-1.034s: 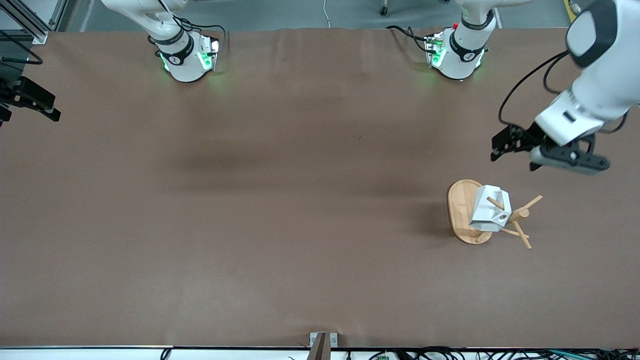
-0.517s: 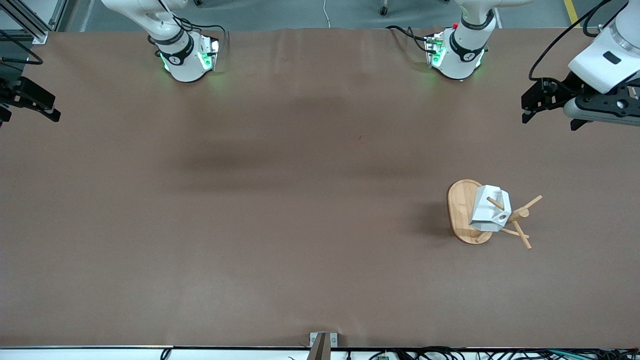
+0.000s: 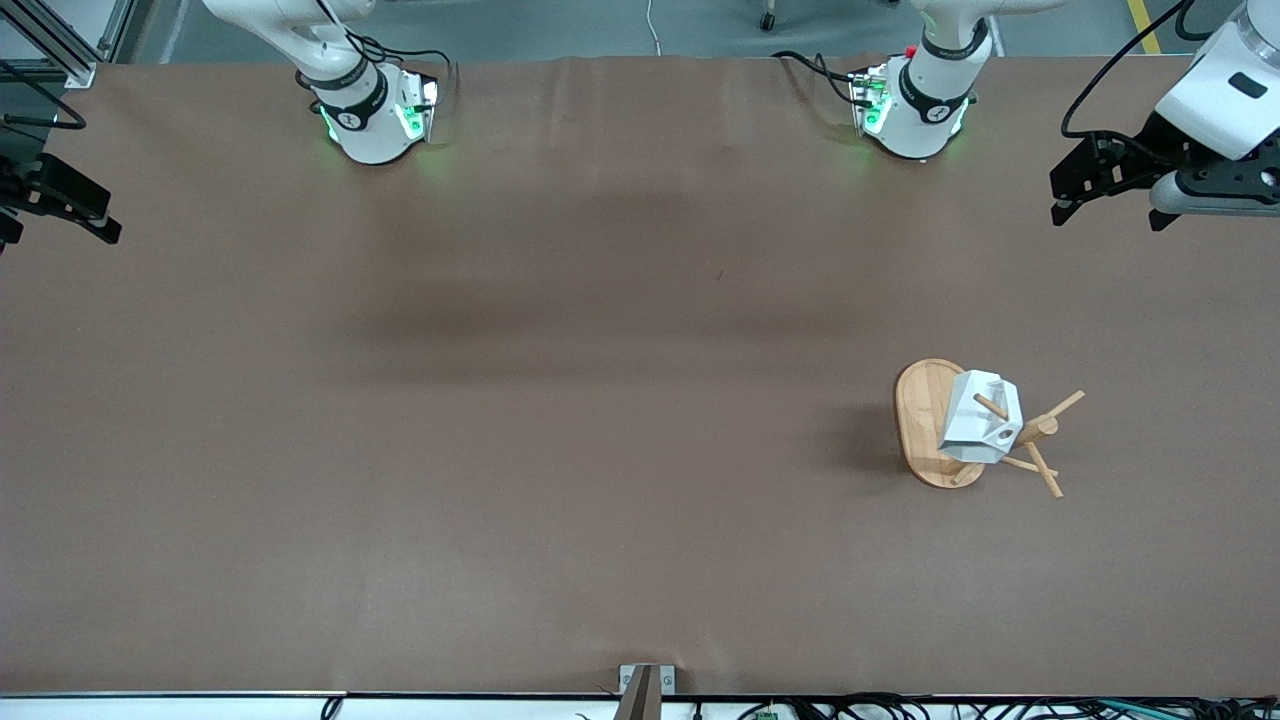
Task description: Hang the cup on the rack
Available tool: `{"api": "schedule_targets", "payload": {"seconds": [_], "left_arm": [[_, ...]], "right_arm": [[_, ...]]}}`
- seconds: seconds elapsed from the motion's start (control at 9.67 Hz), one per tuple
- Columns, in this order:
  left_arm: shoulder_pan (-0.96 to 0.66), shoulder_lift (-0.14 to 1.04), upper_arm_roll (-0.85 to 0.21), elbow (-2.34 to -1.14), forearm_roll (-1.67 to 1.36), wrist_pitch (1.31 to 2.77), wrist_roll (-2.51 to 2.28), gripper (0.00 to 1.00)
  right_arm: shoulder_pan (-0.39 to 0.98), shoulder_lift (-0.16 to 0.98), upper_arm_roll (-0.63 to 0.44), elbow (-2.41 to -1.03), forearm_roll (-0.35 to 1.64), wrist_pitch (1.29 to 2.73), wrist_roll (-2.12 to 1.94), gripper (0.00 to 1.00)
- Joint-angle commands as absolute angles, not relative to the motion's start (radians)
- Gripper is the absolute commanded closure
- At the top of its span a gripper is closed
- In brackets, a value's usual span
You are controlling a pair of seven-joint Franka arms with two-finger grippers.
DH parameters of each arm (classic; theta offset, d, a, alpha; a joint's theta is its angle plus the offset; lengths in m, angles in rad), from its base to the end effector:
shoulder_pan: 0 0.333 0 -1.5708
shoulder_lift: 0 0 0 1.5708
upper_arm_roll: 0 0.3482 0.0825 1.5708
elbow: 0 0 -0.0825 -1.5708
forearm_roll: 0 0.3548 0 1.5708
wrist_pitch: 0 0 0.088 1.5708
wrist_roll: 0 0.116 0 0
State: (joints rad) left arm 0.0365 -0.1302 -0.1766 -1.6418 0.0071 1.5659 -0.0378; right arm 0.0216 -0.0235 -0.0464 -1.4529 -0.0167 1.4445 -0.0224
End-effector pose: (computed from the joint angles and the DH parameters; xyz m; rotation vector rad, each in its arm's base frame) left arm 0.4752 -0.0735 0.6802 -3.1113 0.1576 -0.0853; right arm 0.5035 -0.0150 0.7001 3.1257 -0.0072 0.0230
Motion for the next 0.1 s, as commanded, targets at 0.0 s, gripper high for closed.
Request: {"api": "schedule_targets", "payload": {"seconds": [0.0], "left_arm": [[0.029,-0.123,-0.173,-1.658,0.012,1.551,-0.046,0.00]], "right_arm": [[0.018,-0.041,-0.040,-1.471,-0.017,1.451,-0.003,0.00]]}}
